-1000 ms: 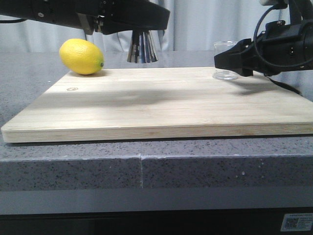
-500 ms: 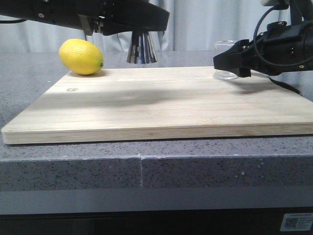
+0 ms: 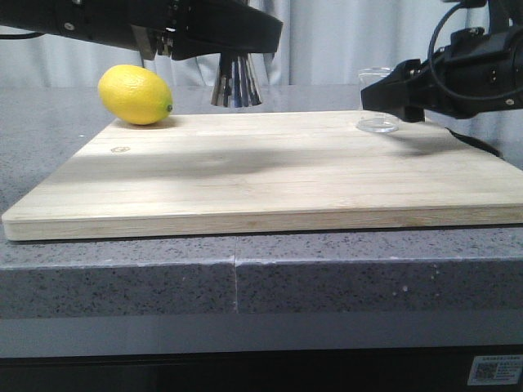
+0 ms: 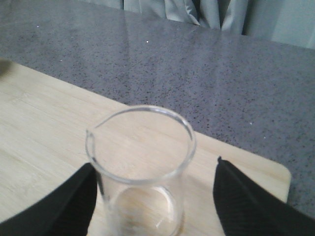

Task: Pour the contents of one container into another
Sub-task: 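Open the right gripper and lift it away from the beaker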

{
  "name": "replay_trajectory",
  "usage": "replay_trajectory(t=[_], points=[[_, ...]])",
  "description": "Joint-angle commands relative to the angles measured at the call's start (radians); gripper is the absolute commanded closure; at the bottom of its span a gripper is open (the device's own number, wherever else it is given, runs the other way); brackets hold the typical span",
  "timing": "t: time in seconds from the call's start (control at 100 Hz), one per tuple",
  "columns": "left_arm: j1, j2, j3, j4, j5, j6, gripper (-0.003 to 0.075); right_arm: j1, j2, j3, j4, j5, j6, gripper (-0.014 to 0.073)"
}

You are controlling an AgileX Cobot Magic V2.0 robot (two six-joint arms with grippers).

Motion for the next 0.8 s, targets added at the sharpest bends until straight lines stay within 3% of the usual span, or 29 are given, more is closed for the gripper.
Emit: replay_trajectory(t=[0.0, 0.14, 0.35, 0.79], points=[[-0.008, -0.041, -0.029, -0.077, 0.050, -0.005, 0.0739, -0.006, -0.068, -0.021, 0.015, -0.057, -0.011, 0.0139], [-0.008, -0.041, -0.029, -0.077, 0.049, -0.005, 0.0739, -0.006, -0.104, -0.021, -0.003, -0.019, 0.045, 0.0139], [-0.008, -0.041, -0.029, -0.077, 0.049, -0.005, 0.0739, -0.006, -0.168, -0.021, -0.136, 0.018, 0.176, 0.0139], [-0.008, -0.041, -0.029, -0.079, 0.007, -0.005, 0.0739, -0.006, -0.336, -0.021, -0.205, 0.086, 0.257, 0.0139]])
